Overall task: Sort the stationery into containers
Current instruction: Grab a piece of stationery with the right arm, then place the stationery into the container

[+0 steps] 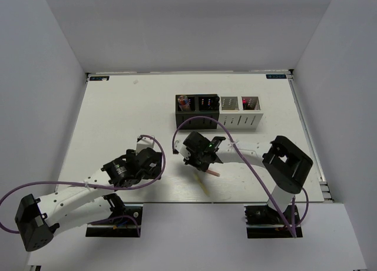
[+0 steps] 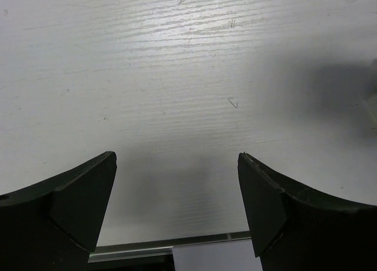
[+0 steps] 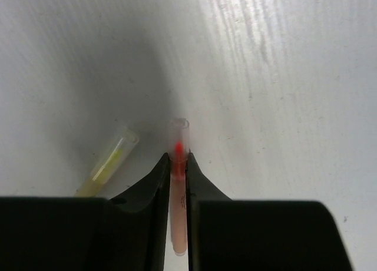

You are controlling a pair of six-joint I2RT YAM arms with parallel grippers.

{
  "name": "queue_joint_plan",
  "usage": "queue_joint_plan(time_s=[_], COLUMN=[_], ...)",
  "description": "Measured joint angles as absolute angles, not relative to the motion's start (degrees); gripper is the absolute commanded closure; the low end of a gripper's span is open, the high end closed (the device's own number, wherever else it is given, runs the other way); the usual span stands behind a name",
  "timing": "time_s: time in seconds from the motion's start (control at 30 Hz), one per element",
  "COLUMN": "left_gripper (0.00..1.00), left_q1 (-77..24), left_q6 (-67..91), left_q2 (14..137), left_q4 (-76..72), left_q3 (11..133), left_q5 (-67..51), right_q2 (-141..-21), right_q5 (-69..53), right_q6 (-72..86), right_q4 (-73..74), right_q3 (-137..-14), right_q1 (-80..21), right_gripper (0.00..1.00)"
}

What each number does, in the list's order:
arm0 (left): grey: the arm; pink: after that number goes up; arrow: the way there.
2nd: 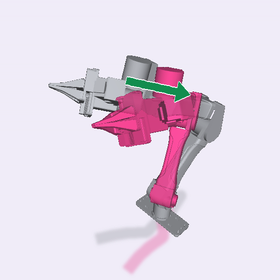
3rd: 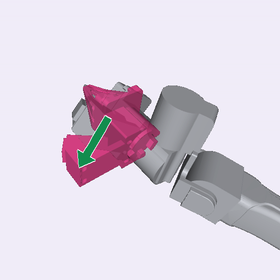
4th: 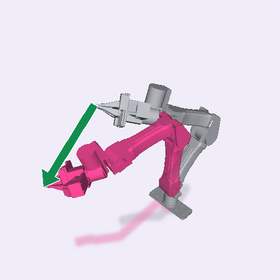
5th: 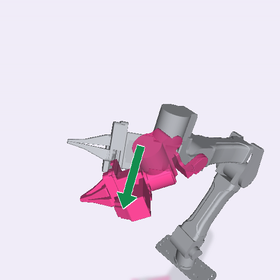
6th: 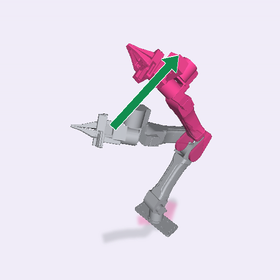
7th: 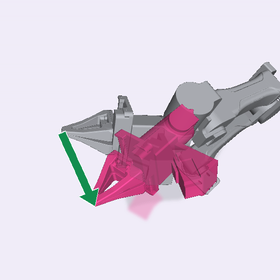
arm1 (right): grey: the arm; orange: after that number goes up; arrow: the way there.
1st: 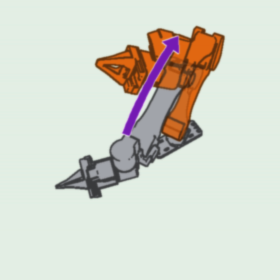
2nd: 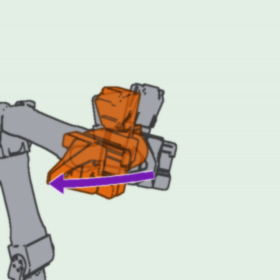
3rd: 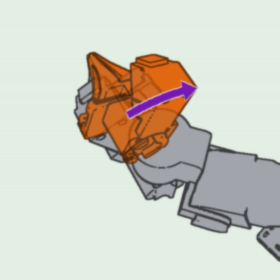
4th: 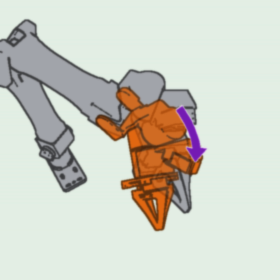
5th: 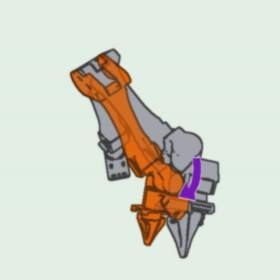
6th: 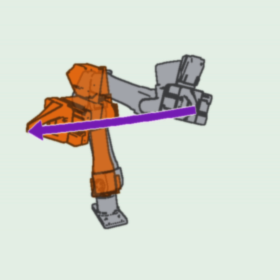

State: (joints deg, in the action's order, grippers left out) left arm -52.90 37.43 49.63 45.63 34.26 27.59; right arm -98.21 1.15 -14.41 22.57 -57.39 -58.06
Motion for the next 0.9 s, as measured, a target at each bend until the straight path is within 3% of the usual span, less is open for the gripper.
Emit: queue_joint_plan(time_s=[0.3,0.5,0.9], left_gripper=[0.06,0.06,0.06], left_q1=[-55.0,-55.3,-56.5], left_q6=[37.9,37.9,38.0], left_q2=[51.4,55.4,64.0], left_q4=[42.6,38.6,34.2], left_q3=[33.7,33.8,38.3], left_q5=[26.3,23.8,20.3], right_q2=[-97.1,-88.7,-77.2], right_q5=[8.1,13.6,13.4], right_q6=[-17.5,-22.0,-26.0], right_q4=[21.5,20.9,3.9], right_q3=[-56.7,-57.1,-61.2], right_q1=[-55.6,-49.7,-34.2], right_gripper=[1.00,1.00,1.00])
